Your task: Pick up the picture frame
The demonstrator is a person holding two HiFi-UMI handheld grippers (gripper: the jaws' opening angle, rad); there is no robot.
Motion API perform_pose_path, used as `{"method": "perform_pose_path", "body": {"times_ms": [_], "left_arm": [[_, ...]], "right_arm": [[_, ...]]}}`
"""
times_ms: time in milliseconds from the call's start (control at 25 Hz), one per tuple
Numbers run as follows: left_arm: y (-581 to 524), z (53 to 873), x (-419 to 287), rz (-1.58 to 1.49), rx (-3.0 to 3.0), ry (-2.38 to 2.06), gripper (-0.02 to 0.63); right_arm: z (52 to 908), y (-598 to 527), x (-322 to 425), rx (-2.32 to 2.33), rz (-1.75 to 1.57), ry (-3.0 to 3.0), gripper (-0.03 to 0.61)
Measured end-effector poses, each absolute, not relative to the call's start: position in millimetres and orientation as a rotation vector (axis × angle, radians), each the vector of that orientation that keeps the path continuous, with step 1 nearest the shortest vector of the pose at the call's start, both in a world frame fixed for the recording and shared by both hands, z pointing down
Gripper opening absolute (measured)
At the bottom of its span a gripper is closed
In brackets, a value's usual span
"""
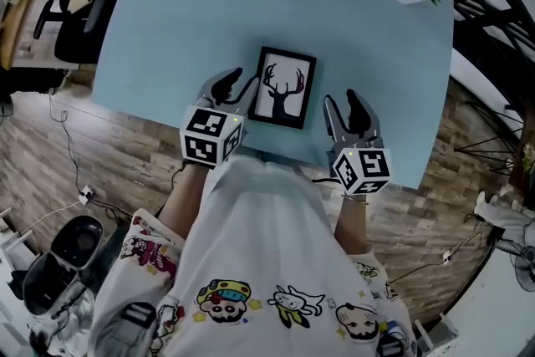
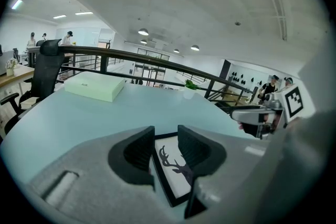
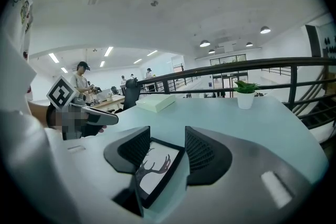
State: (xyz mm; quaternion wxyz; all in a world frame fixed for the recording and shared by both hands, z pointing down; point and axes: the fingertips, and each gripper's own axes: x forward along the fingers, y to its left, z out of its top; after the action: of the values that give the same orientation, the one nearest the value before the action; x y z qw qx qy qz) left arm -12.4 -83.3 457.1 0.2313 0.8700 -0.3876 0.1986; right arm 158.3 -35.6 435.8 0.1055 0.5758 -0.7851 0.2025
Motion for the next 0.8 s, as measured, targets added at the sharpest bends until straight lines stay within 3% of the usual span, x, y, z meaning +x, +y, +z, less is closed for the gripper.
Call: {"method": "perform_pose_path", "body": {"times_ms": [800], "left_arm": [[-81,558,5,0.747,2.275,-0.914,0.130]], "right_arm": [[503,-29,143,1.655,0.803,-2.233,0.202]]}}
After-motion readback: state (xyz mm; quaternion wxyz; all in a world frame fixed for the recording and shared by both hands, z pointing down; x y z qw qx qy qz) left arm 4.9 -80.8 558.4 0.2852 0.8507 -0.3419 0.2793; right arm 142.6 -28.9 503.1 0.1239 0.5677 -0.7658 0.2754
